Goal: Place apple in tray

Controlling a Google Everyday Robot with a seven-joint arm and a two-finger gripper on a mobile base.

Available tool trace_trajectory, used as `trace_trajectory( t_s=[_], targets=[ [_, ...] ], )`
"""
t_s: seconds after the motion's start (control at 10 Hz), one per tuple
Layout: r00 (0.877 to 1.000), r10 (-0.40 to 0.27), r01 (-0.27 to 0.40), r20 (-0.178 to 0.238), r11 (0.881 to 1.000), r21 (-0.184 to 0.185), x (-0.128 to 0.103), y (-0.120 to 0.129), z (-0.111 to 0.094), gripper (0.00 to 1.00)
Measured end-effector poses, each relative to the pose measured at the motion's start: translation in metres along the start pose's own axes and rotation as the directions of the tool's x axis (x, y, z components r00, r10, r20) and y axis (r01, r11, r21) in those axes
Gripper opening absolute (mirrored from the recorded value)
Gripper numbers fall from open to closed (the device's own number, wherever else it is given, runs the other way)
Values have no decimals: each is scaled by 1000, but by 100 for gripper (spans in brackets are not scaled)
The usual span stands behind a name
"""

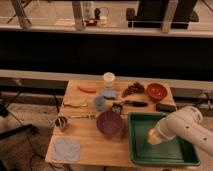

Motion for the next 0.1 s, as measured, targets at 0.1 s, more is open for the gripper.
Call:
trace_trajectory(
  t_s=[0.1],
  targets=[
    [1000,6,-6,-1,1000,1,1,0,-1,80]
  ],
)
